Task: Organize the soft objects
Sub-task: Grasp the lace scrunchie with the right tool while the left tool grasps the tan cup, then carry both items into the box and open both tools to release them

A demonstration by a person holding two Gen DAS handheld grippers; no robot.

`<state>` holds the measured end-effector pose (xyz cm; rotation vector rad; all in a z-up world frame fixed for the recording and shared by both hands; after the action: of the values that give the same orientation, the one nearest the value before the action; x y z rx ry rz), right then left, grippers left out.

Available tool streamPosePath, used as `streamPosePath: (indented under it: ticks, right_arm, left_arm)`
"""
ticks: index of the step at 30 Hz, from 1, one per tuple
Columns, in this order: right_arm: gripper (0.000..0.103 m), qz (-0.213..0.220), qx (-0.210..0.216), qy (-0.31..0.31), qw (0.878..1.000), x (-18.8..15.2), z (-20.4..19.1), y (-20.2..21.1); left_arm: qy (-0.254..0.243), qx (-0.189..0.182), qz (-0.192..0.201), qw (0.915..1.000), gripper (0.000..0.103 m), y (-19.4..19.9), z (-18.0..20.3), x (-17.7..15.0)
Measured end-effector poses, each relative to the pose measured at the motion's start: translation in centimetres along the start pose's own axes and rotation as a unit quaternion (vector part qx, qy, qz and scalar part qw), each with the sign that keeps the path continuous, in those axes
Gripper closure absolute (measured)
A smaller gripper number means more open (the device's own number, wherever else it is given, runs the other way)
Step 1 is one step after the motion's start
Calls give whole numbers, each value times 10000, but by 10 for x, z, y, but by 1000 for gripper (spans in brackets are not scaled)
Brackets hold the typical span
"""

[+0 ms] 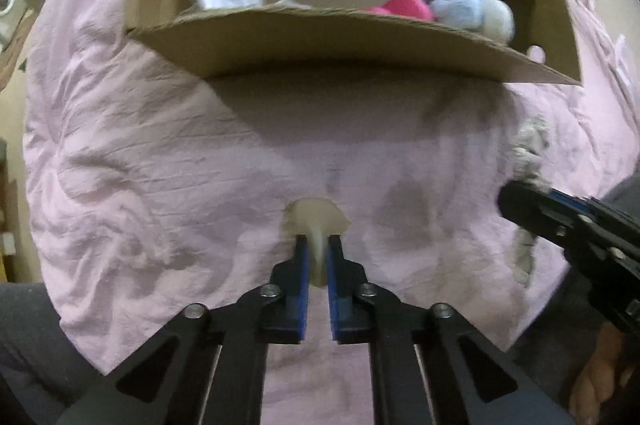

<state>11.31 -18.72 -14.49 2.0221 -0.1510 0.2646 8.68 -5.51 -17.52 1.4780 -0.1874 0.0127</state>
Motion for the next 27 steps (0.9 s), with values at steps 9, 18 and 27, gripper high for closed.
streamPosePath:
  ticks: [9, 18, 27]
  right_arm:
    - [87, -37, -36, 55, 10000, 1, -3, -5]
    - [87, -30, -79, 72, 9999, 0, -4, -8]
    - [87, 197, 64, 200, 9996, 3, -12, 0]
  left_arm:
    - [254, 37, 431, 9987, 97, 24, -12, -4]
    - [641, 388, 1029, 9919, 97, 58, -45, 6]
    - [791, 707, 1655, 9805, 97, 85, -53, 13]
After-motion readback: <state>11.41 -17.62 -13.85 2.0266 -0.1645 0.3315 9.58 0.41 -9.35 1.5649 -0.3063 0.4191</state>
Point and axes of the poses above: each gripper's, at about its wrist camera, not at the fingertips, and y roughly against the way its jaws point, z to its right, x to its top, the point moved 6 cm from there along -y, roughly the way its jaws point, and after that the axes turned 4 degrees about x, right-handed, at the moved point
